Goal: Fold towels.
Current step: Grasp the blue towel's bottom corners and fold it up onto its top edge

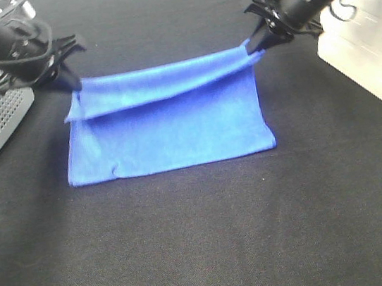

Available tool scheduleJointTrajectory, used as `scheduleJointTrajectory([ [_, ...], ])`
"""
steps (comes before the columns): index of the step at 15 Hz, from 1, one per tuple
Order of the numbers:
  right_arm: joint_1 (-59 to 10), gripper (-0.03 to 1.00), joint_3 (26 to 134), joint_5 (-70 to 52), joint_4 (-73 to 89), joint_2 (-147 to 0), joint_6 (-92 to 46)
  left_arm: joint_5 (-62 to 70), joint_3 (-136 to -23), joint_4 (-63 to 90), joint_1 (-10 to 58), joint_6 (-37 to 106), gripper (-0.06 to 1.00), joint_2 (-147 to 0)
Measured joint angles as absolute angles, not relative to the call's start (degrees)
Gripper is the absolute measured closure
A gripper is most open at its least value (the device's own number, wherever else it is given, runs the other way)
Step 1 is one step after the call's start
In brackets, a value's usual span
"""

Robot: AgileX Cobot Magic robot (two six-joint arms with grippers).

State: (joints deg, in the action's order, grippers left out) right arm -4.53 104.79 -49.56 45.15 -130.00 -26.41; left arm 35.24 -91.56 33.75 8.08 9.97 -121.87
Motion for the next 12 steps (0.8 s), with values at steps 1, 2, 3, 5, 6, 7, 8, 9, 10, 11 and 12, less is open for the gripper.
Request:
scheduleJointTrajectory([
  [1,-4.53,0.97,109.26,-49.56,44.92,-132.70,-26.41,32.72,-94.37,33.75,8.08,9.97,0.94,-123.99],
  [2,-4.53,0.97,113.56,-49.56,44.63,-135.68,-26.41,30.31,-97.40,33.63,8.08,9.97,0.94,-126.05],
  [3,-4.53,0.97,117.34,-49.56,44.40,-138.25,-26.41,28.25,-99.98,33.63,8.08,10.03,0.94,-128.29],
  [5,-4.53,0.97,124.10,-48.70,43.60,-143.35,-26.41,24.35,-104.34,33.63,8.08,10.20,0.94,-132.98],
  [6,-4.53,0.97,126.51,-47.56,43.20,-145.42,-26.41,23.26,-106.51,33.63,8.08,10.49,0.94,-135.28],
  [7,-4.53,0.97,128.23,-46.24,43.20,-147.36,-26.41,22.92,-108.69,33.63,8.08,11.00,0.94,-137.68],
  [8,-4.53,0.97,129.66,-44.86,43.14,-149.48,-26.41,22.86,-111.50,33.63,8.08,11.52,0.91,-140.66],
  [9,-4.53,0.94,129.89,-44.29,43.14,-150.17,-26.41,22.86,-112.87,33.63,8.08,11.57,0.86,-142.04],
  [10,-4.53,0.84,129.89,-44.06,43.03,-150.63,-26.41,22.86,-113.45,33.63,8.08,11.57,0.74,-142.78],
  [11,-4.53,0.69,129.89,-43.54,43.03,-150.86,-26.41,22.75,-113.73,33.58,8.08,11.75,0.57,-143.24],
  [12,-4.53,0.49,129.89,-43.14,42.86,-150.86,-26.07,22.63,-113.85,33.58,8.08,11.97,0.41,-143.24],
])
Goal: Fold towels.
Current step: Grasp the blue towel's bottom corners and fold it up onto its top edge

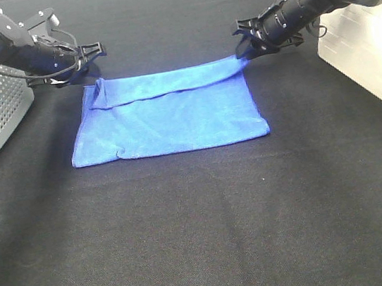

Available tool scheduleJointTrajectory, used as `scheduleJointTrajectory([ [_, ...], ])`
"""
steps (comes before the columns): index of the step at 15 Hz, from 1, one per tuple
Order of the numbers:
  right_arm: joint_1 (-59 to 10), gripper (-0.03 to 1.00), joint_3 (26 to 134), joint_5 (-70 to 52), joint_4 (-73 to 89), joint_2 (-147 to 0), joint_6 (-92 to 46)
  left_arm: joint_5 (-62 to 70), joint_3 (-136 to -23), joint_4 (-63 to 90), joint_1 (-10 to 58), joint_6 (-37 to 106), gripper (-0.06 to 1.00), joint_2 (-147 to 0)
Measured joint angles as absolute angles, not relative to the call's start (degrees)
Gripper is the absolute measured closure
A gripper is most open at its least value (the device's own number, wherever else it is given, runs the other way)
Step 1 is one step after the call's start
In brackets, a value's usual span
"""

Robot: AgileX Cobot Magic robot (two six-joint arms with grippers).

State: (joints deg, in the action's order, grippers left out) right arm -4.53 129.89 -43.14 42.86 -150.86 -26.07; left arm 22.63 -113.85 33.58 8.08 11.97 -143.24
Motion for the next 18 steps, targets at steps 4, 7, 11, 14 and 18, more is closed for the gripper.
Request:
scheduleJointTrajectory([
  [4,-4.53,0.10,130.00,-52.48,40.79,-149.14,-24.87,28.30,-114.02,32.03,7.85,12.43,0.20,-141.98],
  [7,-4.53,0.09,130.00,-59.24,40.22,-147.36,-21.83,38.04,-114.02,30.42,7.68,12.43,0.21,-139.57],
  [11,-4.53,0.10,130.00,-67.15,40.16,-147.25,-18.22,47.27,-112.59,29.79,7.68,9.05,0.21,-138.60],
  [14,-4.53,0.11,129.55,-69.16,38.39,-146.22,-16.16,44.40,-99.87,27.96,7.62,7.56,0.24,-131.61],
  [18,-4.53,0.12,114.48,-69.39,35.24,-136.71,-15.87,36.96,-82.28,27.44,6.30,4.18,0.25,-124.50],
])
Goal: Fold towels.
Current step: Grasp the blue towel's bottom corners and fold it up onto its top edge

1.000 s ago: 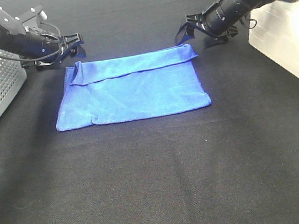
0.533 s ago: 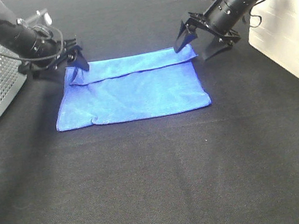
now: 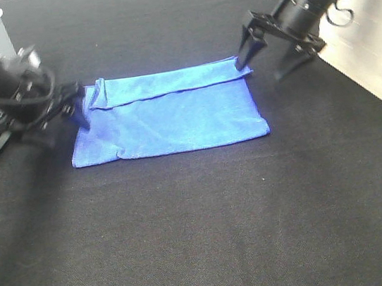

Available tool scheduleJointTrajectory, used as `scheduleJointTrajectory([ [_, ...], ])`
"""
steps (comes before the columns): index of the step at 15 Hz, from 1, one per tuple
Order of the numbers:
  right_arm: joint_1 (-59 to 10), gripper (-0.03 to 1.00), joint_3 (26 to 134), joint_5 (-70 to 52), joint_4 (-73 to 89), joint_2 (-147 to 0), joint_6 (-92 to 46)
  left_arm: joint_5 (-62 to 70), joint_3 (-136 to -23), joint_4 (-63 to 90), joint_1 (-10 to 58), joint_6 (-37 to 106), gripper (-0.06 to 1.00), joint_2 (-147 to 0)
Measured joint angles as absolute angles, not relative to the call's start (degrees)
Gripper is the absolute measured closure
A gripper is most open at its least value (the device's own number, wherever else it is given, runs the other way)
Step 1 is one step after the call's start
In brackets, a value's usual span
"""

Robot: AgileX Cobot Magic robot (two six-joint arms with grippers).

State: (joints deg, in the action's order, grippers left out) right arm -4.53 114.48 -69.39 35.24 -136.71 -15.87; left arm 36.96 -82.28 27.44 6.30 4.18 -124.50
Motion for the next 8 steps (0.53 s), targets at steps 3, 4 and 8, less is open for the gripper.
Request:
scheduleJointTrajectory([
  [3,-4.53,0.12,103.82,-64.86,35.92,-134.24,-15.93,35.87,-80.04,27.96,6.30,3.95,0.25,-124.50],
  [4,-4.64,0.12,101.93,-63.71,35.98,-134.13,-16.39,35.07,-80.04,28.82,6.42,3.95,0.25,-124.73],
  [8,-6.25,0.12,97.75,-58.21,35.92,-134.13,-17.88,31.05,-80.04,35.47,7.96,7.33,0.25,-126.68],
])
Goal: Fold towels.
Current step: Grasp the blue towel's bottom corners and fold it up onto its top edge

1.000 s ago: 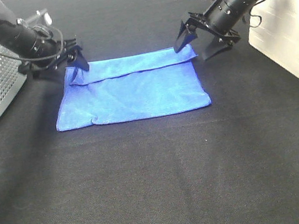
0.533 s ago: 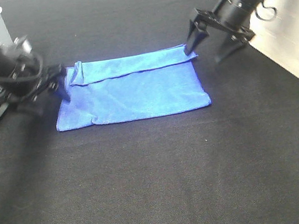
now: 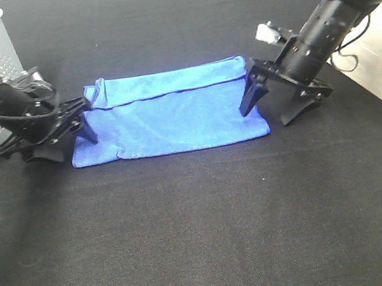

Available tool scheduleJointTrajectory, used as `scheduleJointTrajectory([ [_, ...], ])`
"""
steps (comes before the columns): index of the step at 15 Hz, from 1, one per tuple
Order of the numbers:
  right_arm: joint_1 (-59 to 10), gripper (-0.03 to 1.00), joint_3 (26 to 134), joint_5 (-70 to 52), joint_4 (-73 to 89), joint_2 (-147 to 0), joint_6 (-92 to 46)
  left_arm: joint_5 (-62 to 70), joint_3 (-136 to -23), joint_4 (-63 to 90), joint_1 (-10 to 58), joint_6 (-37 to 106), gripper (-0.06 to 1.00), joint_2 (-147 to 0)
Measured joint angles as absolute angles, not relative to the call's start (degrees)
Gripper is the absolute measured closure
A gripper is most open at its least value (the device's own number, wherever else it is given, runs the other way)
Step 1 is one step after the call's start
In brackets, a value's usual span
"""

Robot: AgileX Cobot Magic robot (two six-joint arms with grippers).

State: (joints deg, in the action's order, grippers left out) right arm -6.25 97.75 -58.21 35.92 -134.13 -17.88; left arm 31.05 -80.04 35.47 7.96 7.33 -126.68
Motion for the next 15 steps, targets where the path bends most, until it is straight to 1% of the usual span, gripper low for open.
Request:
scheduleJointTrajectory([
  [2,-7.22,0.13,97.69,-56.67,36.55,-134.24,-17.88,29.05,-80.33,37.18,9.68,8.77,0.25,-127.37],
  [3,-7.68,0.14,97.69,-56.26,37.82,-134.65,-17.88,28.65,-80.67,37.41,10.31,8.94,0.26,-127.54],
  [4,-8.14,0.19,97.69,-55.86,39.08,-134.99,-17.88,28.65,-81.07,37.59,10.49,8.94,0.32,-128.00],
  [5,-8.14,0.26,97.69,-55.63,39.36,-135.22,-17.88,28.65,-81.07,37.64,10.49,8.94,0.41,-128.11],
  [6,-8.14,0.45,97.63,-54.77,40.11,-135.79,-17.88,29.05,-81.07,37.76,10.49,8.94,0.60,-128.46],
  [7,-8.14,0.61,97.57,-54.55,40.39,-135.96,-17.88,29.91,-81.07,37.93,10.49,8.94,0.75,-128.69],
  [8,-8.14,0.76,97.57,-54.49,40.39,-136.02,-17.82,31.05,-81.07,38.04,10.49,8.94,0.87,-128.69],
  [9,-8.14,0.90,97.57,-54.60,40.51,-136.08,-17.30,32.49,-81.07,38.45,10.49,8.94,0.93,-128.74],
  [10,-8.14,0.90,97.57,-54.60,40.51,-136.08,-17.30,32.49,-81.07,38.45,10.49,8.94,0.93,-128.74],
  [11,-8.14,0.97,97.57,-55.29,40.51,-136.08,-16.50,36.15,-81.07,38.62,10.20,8.88,0.93,-128.74],
  [13,-8.14,0.97,97.17,-58.61,39.59,-135.79,-16.21,42.40,-80.96,36.73,9.17,8.88,0.94,-127.88],
  [15,-8.14,0.97,93.85,-59.47,38.16,-132.35,-16.16,45.95,-79.30,31.40,8.77,8.94,0.94,-124.05],
])
